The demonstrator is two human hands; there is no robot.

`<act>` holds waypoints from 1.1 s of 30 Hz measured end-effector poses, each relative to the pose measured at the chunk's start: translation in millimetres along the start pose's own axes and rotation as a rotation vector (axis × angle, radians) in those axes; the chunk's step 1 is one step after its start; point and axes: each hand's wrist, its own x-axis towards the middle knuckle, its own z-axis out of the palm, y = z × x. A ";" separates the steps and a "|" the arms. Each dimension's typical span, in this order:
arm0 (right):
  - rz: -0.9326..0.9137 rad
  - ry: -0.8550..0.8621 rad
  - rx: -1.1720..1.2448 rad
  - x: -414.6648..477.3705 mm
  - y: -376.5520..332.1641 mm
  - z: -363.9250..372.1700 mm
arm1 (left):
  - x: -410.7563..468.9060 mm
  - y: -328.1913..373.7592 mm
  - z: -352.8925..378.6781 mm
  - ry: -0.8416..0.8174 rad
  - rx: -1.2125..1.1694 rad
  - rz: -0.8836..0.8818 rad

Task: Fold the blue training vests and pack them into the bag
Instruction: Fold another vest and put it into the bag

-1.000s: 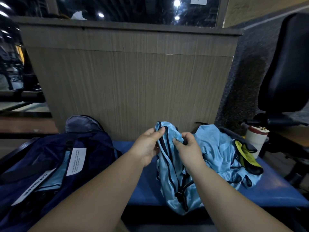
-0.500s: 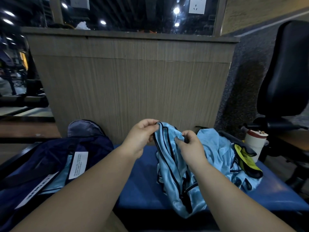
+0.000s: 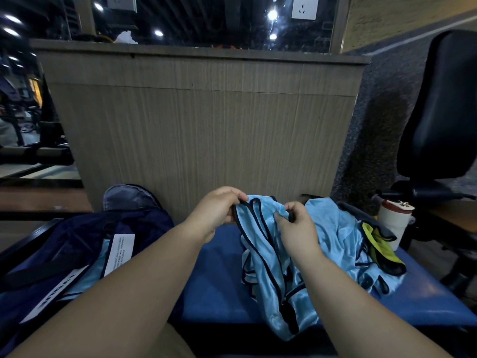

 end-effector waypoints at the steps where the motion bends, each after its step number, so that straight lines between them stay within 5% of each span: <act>1: -0.003 0.010 -0.001 -0.1 0.0 0.5 | 0.7 0.0 0.1 -0.008 0.005 -0.004; 8: -0.036 0.023 -0.038 -3.3 -0.7 5.9 | 5.4 -2.7 4.9 0.124 0.098 0.015; 23: -0.023 0.064 -0.077 -0.6 3.0 7.5 | 9.5 -10.3 6.5 0.010 -0.026 -0.106; 33: -0.001 -0.086 -0.114 13.9 -26.2 1.4 | 9.5 7.3 8.5 0.078 0.143 -0.005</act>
